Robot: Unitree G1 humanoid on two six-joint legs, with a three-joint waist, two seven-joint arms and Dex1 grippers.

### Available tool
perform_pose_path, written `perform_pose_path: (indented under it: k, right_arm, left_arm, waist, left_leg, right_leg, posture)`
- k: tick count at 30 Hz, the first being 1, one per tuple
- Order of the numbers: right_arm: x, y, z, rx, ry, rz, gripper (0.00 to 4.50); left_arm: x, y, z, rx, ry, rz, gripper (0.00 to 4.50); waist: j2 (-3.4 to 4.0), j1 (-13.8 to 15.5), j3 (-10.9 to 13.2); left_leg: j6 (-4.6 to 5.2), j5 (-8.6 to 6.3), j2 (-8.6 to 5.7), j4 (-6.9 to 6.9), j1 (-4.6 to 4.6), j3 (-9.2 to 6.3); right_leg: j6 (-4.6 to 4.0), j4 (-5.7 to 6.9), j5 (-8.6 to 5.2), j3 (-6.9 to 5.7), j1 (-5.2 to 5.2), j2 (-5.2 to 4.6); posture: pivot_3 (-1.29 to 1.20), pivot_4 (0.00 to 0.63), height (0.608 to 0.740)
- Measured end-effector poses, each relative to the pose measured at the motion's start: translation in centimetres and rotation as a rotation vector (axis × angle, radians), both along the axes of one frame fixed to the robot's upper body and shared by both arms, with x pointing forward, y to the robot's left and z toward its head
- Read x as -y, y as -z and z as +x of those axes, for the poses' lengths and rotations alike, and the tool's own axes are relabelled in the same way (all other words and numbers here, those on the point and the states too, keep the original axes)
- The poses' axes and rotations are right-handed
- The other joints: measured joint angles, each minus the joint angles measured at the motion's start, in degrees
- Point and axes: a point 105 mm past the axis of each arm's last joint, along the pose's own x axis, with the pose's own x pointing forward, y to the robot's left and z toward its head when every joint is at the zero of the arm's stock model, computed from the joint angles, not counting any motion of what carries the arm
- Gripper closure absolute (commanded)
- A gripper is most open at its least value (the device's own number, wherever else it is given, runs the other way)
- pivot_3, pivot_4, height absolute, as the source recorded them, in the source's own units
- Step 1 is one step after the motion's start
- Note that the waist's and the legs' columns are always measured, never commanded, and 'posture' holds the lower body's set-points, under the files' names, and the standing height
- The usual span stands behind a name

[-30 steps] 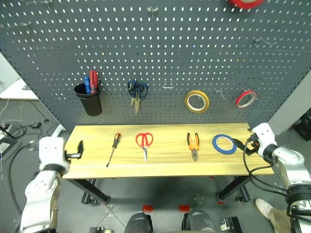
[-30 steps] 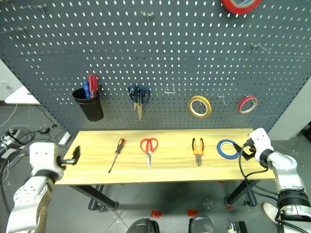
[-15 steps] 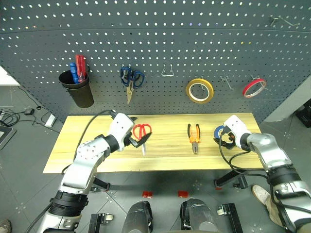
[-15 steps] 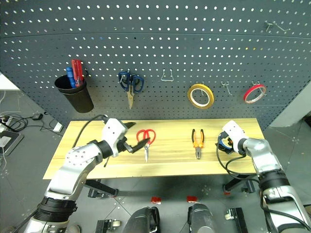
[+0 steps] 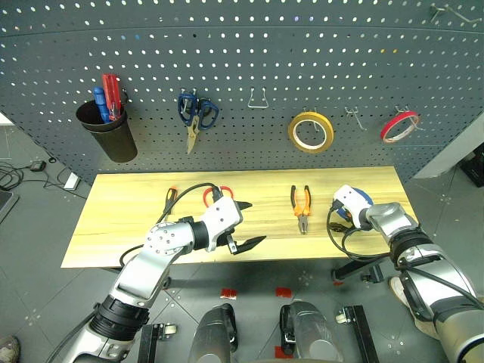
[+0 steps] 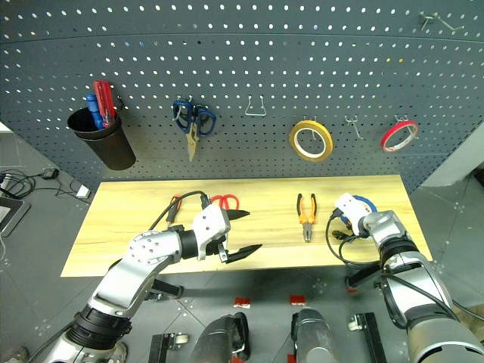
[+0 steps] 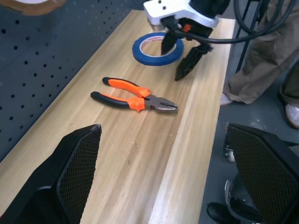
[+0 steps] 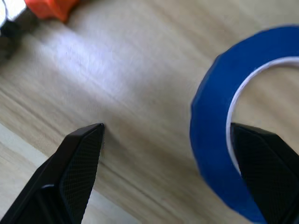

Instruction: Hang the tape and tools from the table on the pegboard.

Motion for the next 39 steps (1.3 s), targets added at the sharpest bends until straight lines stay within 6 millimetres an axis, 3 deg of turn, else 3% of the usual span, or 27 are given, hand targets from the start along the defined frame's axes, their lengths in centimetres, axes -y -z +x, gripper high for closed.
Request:
perform_pose_path:
  k: [10, 13, 17, 21, 25, 27, 29, 31, 35, 39]
  right_arm:
    - [0.5, -0.1, 0.6, 0.023, 0.004, -0.102, 3.82]
    - [0.6, -0.2, 0.7, 0.041, 0.001, -0.116, 3.84]
    - [2.4, -1.0, 0.8, 0.118, 0.02, -0.135, 3.84]
    - [3.6, -4.9, 1.0, 0.384, -0.012, -0.165, 3.84]
    - [1.7, -8.6, -0.5, 0.657, -0.019, -0.117, 3.84]
    - [0.3, -10.2, -3.4, 0.807, -0.006, -0.092, 3.84]
    - [-2.5, -11.0, -6.1, 0.903, -0.031, -0.045, 3.84]
    - [-3.7, -12.3, -7.0, 0.969, -0.045, -0.037, 3.84]
    - [-4.1, -15.2, -7.1, 1.098, -0.039, -0.053, 3.84]
    - [-4.5, -17.7, -5.3, 1.181, -0.044, -0.034, 3.84]
  left_arm:
    - [0.6, -0.1, -0.6, 0.013, -0.011, -0.034, 0.0]
    - [1.0, -0.3, -0.4, 0.018, -0.024, -0.064, 0.0]
    - [1.1, -1.5, 0.4, 0.045, -0.067, -0.117, 0.0]
    - [1.3, -4.2, 1.5, 0.077, -0.088, -0.204, 0.0]
    - [1.7, -5.8, 1.8, 0.112, -0.078, -0.245, 0.0]
    - [2.0, -7.1, 2.3, 0.142, -0.078, -0.281, 0.0]
    - [1.9, -8.6, 2.7, 0.175, -0.083, -0.312, 0.0]
    - [2.2, -9.3, 2.8, 0.188, -0.066, -0.317, 0.0]
    - [2.4, -9.2, 2.9, 0.172, -0.05, -0.321, 0.0]
    - [2.8, -10.5, 3.4, 0.194, -0.03, -0.339, 0.0]
  waist:
    - [-0.01, 0.23, 0.03]
    - [-0.01, 0.23, 0.03]
    - [0.0, 0.41, 0.03]
    - [0.0, 0.67, 0.03]
    - [0.0, 0.39, 0.03]
    - [0.03, 0.96, 0.0]
    - [0.05, 1.18, -0.02]
    - [0.06, 0.6, -0.02]
    - [-0.02, -0.14, -0.07]
    - [-0.02, -0.51, -0.09]
  left_leg:
    - [-0.01, 0.0, 0.01, 0.0, 0.02, -0.01]
    - [-0.13, 0.07, -0.01, 0.02, 0.01, 0.03]
    - [-0.15, 0.09, -0.03, 0.02, -0.05, 0.03]
    - [-0.16, 0.08, -0.04, -0.01, -0.13, 0.02]
    - [-0.24, 0.04, 0.01, -0.03, -0.12, 0.0]
    - [-0.28, 0.02, 0.01, -0.08, -0.21, -0.11]
    - [-0.34, -0.03, -0.02, -0.01, -0.25, -0.1]
    - [-0.21, -0.11, -0.08, 0.12, -0.25, 0.07]
    - [-0.08, -0.13, -0.07, 0.19, -0.22, 0.06]
    - [-0.05, -0.05, -0.06, 0.18, -0.11, 0.1]
  right_leg:
    - [0.05, 0.01, -0.03, 0.01, 0.01, 0.0]
    - [0.28, 0.01, -0.14, 0.04, 0.01, -0.02]
    - [0.28, 0.02, -0.14, 0.02, -0.04, -0.02]
    - [0.38, -0.01, -0.19, 0.02, -0.09, -0.02]
    - [0.46, 0.01, -0.24, 0.02, -0.12, 0.02]
    - [0.66, 0.0, -0.37, -0.06, -0.15, 0.03]
    - [0.72, -0.01, -0.4, -0.05, -0.16, 0.03]
    - [0.86, -0.01, -0.32, 0.08, -0.16, 0.0]
    - [0.93, -0.05, -0.22, 0.16, -0.13, 0.01]
    - [0.84, 0.05, -0.17, 0.24, -0.12, 0.06]
  posture:
    - [-0.13, 0.242, 0.74]
    - [-0.15, 0.232, 0.74]
    - [-0.18, 0.229, 0.74]
    - [-0.19, 0.231, 0.74]
    - [-0.22, 0.217, 0.74]
    - [-0.24, 0.209, 0.74]
    - [-0.25, 0.206, 0.74]
    - [-0.25, 0.198, 0.74]
    - [-0.26, 0.183, 0.74]
    - [-0.26, 0.173, 0.74]
